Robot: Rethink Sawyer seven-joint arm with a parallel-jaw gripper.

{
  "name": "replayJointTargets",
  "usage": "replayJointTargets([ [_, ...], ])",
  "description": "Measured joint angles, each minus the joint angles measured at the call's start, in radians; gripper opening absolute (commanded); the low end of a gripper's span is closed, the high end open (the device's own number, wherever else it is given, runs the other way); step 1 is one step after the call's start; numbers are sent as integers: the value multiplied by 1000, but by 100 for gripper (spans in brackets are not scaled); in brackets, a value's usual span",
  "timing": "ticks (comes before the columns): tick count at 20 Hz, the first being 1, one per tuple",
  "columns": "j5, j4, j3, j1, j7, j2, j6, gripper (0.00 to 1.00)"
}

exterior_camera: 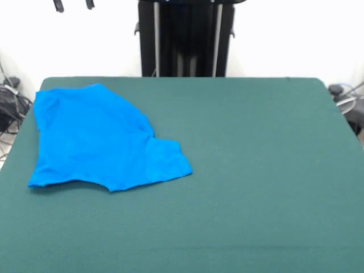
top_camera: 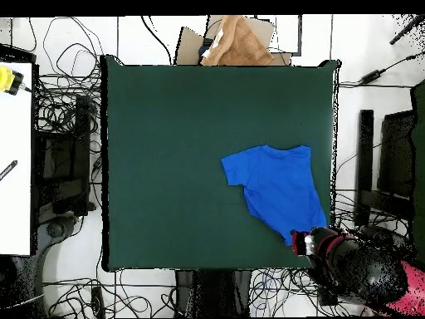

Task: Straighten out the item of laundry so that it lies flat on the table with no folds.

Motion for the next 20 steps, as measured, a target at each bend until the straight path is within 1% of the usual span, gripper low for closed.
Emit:
replayJointTargets([
  [2,39,4,5,-1,0,-55,6,100],
  [4,47,1,5,6,0,-74,6,100],
  [6,43,-6,5,28,0,-69,2,100],
  [8,30,-21,3,64,0,-35,-16,100],
  [11,2,-47,4,123,0,46,-73,100],
  [13,-20,-65,4,163,0,113,-137,100],
  [15,-51,-86,4,203,0,201,-237,100],
  [19,-88,-108,3,247,0,333,-405,100],
  [20,-91,-110,2,251,0,345,-419,100],
])
